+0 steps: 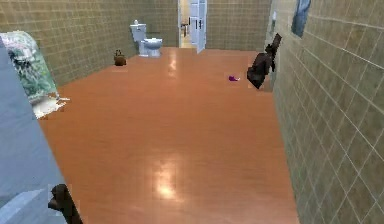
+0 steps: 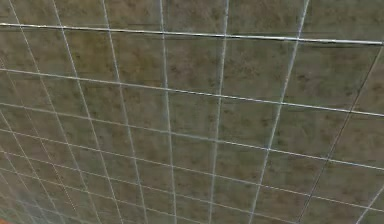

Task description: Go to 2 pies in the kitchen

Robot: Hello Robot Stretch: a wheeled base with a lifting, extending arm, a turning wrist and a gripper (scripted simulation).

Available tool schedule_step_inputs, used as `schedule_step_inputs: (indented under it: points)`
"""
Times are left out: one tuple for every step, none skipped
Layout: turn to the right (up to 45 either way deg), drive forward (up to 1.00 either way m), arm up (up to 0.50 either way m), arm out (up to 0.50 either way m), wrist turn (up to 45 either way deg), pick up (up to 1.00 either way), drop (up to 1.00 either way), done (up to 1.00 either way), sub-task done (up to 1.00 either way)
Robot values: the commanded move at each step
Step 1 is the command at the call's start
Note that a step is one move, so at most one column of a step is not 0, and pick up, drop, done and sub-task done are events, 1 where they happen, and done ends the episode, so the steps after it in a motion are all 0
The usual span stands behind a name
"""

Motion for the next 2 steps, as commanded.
schedule_step_inputs:
  points:
    - [0.0, 1.0, 0.0, 0.0, 0.0, 0.0, 0.0, 0.0, 0.0]
    - [0.0, 1.0, 0.0, 0.0, 0.0, 0.0, 0.0, 0.0, 0.0]
